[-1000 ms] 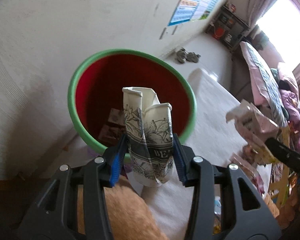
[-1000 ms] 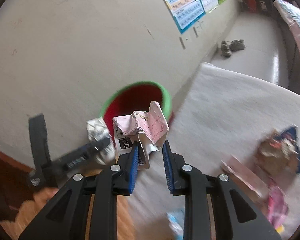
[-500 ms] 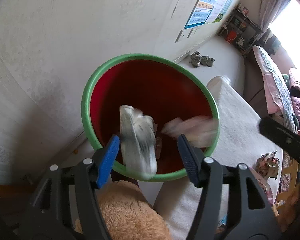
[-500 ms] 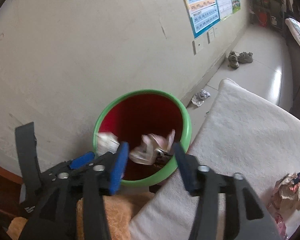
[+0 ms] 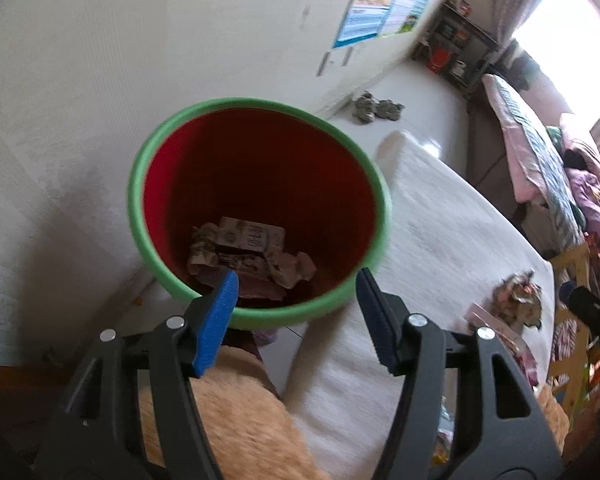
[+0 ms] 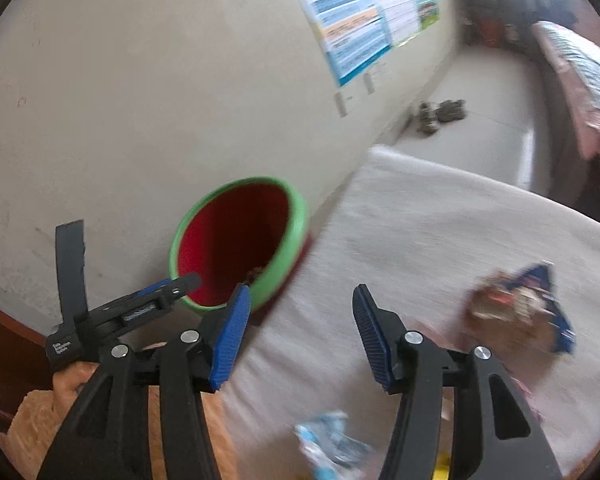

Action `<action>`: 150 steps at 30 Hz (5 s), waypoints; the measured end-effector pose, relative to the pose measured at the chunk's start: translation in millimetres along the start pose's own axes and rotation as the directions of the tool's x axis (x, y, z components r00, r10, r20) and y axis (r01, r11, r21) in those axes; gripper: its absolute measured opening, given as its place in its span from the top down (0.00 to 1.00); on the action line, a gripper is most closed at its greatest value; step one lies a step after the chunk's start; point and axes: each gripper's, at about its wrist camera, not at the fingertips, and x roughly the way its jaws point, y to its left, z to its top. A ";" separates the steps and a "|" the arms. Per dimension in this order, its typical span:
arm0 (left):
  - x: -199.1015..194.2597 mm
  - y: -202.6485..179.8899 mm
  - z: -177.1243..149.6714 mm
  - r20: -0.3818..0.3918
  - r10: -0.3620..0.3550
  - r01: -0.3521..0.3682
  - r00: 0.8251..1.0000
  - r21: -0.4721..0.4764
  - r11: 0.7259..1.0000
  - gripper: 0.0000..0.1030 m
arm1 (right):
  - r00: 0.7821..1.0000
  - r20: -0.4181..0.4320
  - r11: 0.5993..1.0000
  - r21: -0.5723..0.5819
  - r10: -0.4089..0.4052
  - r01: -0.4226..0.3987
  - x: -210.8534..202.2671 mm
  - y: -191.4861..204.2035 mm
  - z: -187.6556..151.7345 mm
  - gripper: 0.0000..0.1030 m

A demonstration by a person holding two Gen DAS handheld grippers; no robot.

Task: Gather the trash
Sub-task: 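Carry the cup and paper wrapper over the bin while both tools open to drop them, then grasp the crumpled blue-and-white wrapper with the left tool, then grasp the pink-purple snack wrapper with the right tool while the left tool lifts the blue wrapper, then carry the blue wrapper over the bin with the left tool while the right tool holds the pink wrapper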

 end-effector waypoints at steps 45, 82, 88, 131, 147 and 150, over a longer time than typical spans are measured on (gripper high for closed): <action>30.3 -109.2 -126.3 -0.448 -0.228 0.315 0.864 0.129 0.940 0.34 | 0.951 -0.133 0.917 0.257 -0.280 0.306 -30.4 -127.3 -93.4 0.37; 46.1 -116.0 -113.7 -0.388 -0.144 0.229 0.910 0.180 0.957 0.78 | 0.952 -0.231 0.957 0.163 -0.199 0.240 2.7 -111.5 -92.3 0.73; 41.8 -111.5 -109.1 -0.362 -0.155 0.228 0.919 0.170 0.959 0.66 | 0.968 -0.167 0.957 0.195 -0.186 0.217 -17.8 -106.2 -84.2 0.74; 12.0 -65.9 -49.2 -0.075 -0.110 0.119 0.991 0.123 0.985 0.75 | 0.980 -0.122 0.962 0.205 -0.156 0.179 -16.9 -88.5 -82.2 0.74; 10.5 -27.4 -4.5 0.050 -0.017 0.013 0.999 0.080 0.997 0.75 | 0.980 -0.133 0.964 0.199 -0.151 0.176 -12.5 -83.3 -83.1 0.74; 15.0 -17.4 4.3 0.065 0.003 -0.006 0.998 0.051 0.999 0.75 | 0.979 -0.139 0.965 0.196 -0.148 0.174 -9.8 -82.0 -83.9 0.74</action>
